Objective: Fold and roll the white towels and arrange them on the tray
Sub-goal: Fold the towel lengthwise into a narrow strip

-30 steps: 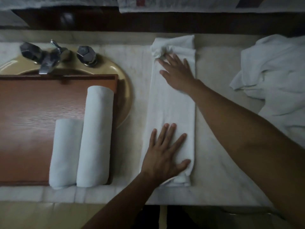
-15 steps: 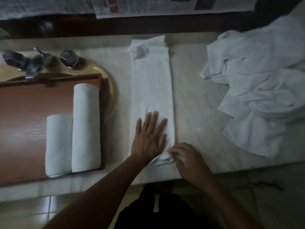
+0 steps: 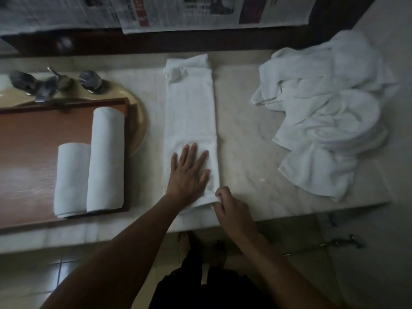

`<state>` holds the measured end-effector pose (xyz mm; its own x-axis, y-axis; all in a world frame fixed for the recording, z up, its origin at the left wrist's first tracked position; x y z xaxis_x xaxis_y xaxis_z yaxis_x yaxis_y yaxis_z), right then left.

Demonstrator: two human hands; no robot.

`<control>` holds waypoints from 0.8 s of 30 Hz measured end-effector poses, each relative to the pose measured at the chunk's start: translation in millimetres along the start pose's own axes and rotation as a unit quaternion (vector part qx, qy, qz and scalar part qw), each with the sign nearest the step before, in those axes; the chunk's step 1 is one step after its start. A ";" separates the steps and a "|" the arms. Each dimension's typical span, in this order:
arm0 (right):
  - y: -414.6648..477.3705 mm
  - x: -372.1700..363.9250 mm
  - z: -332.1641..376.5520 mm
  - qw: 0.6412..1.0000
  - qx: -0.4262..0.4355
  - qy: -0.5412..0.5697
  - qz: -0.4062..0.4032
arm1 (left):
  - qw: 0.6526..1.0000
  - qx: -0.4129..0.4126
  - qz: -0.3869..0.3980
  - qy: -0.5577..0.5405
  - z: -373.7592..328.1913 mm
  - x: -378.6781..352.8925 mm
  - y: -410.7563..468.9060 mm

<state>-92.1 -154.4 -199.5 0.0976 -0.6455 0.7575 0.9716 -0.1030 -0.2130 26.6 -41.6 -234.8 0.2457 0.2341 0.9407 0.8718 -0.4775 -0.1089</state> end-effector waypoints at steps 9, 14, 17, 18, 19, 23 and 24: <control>-13.9 13.6 -26.5 0.999 -0.011 -0.024 -0.040 | 0.899 0.365 -0.124 -0.207 64.5 38.0 -125.6; -12.2 12.5 -28.3 0.998 0.001 0.005 -0.055 | 0.915 0.373 -0.025 -0.154 42.2 14.8 -145.4; -16.7 23.5 -27.6 0.995 0.004 0.068 -0.072 | 0.915 0.353 -0.038 -0.193 33.3 17.4 -144.4; -17.8 27.1 -27.6 0.994 0.005 0.082 -0.072 | 0.910 0.356 -0.044 -0.207 31.1 18.7 -146.7; -18.9 29.4 -28.1 0.994 0.005 0.088 -0.068 | 0.903 0.362 -0.051 -0.223 28.7 19.3 -150.8; -24.1 22.5 -34.7 0.999 0.018 -0.015 -0.035 | 0.873 0.388 -0.089 -0.281 25.7 13.6 -167.9; -26.3 20.9 -36.1 0.998 0.032 -0.054 -0.033 | 0.871 0.390 -0.093 -0.284 26.4 13.1 -169.2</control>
<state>-123.4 -192.5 -200.4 0.0516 -0.5538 0.8310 0.9881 -0.0927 -0.1231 -106.5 64.6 -212.5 0.0463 0.7324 0.6793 0.8868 0.2828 -0.3654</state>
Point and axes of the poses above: each hand's wrist, its own y-axis towards the middle knuckle, its own x-axis out of the back of the hand, z = x × y, the point moved 10 cm from there along y, towards the middle knuckle
